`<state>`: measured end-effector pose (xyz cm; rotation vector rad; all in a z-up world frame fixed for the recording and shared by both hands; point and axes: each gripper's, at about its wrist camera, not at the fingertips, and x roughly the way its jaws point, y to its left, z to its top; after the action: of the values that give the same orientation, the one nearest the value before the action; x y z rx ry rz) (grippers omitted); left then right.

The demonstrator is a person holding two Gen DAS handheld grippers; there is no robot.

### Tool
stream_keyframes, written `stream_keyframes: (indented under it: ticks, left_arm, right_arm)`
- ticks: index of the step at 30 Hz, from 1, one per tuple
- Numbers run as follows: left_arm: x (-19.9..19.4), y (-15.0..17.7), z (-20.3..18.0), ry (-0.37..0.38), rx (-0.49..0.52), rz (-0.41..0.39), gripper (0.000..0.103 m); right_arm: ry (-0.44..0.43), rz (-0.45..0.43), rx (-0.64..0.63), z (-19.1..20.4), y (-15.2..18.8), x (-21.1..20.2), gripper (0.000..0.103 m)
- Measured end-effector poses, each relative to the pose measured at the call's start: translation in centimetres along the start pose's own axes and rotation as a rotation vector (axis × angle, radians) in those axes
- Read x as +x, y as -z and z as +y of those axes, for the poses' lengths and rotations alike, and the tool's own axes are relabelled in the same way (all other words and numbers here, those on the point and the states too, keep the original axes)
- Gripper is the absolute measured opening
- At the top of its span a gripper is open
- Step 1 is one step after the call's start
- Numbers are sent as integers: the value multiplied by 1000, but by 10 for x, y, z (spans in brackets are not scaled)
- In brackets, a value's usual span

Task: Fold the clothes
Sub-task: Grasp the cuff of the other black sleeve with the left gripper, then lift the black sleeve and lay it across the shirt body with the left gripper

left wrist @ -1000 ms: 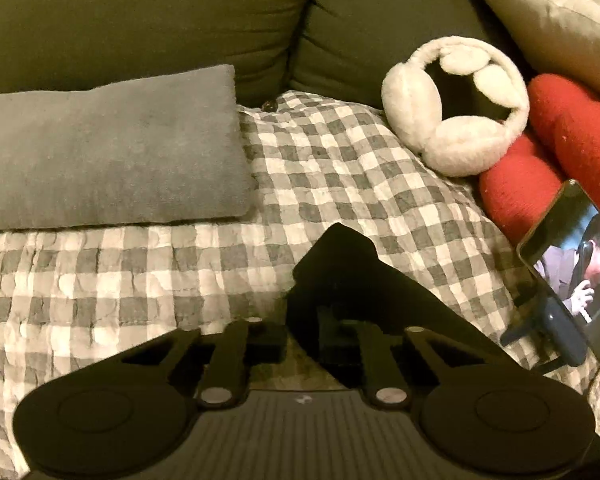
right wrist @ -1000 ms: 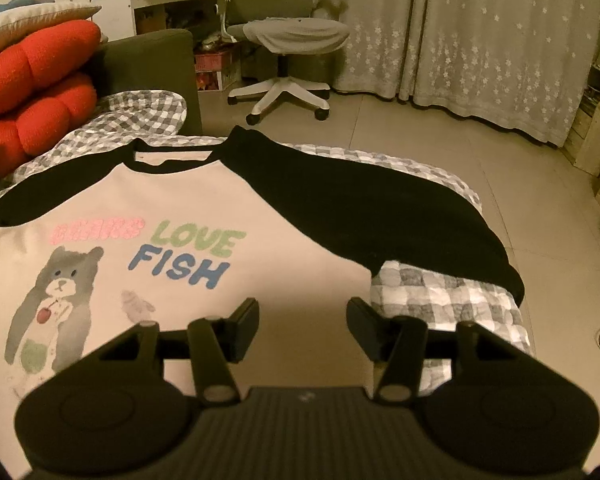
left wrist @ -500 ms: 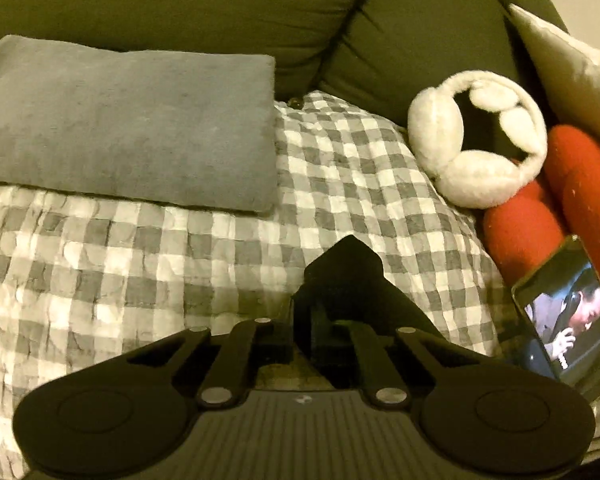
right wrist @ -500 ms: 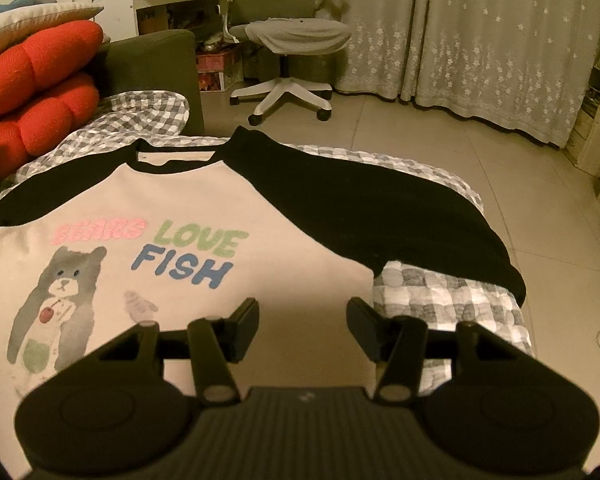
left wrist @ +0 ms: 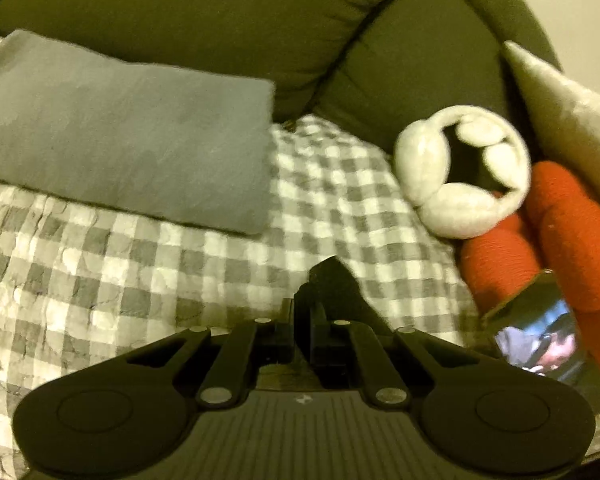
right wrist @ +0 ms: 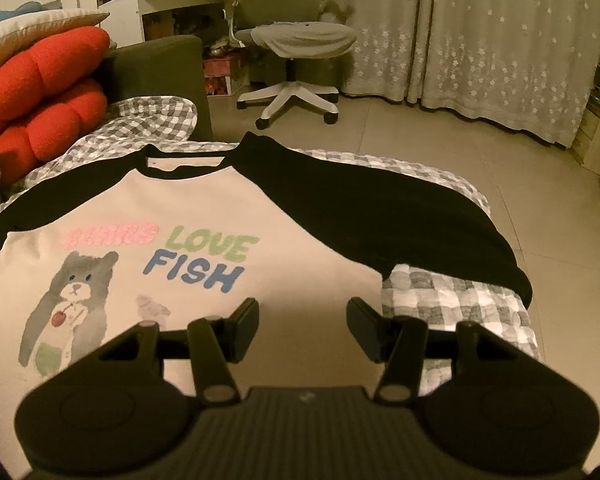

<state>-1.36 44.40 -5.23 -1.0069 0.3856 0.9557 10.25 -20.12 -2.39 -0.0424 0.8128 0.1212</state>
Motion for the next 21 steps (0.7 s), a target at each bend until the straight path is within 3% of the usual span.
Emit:
stream_keyframes:
  ticks: [4, 9, 17, 21]
  left_arm:
    - [-9, 0, -5, 56, 11, -19, 5]
    - [-24, -1, -13, 180, 40, -56, 5]
    - [-25, -4, -8, 187, 10, -49, 5]
    - [-34, 2, -16, 266, 36, -67, 5]
  right_arm:
    - [2, -2, 2, 0, 0, 0, 51]
    - [0, -3, 2, 0, 0, 0, 51]
    - [-6, -1, -1, 2, 0, 0, 51]
    - [-15, -3, -10, 5, 0, -1, 51]
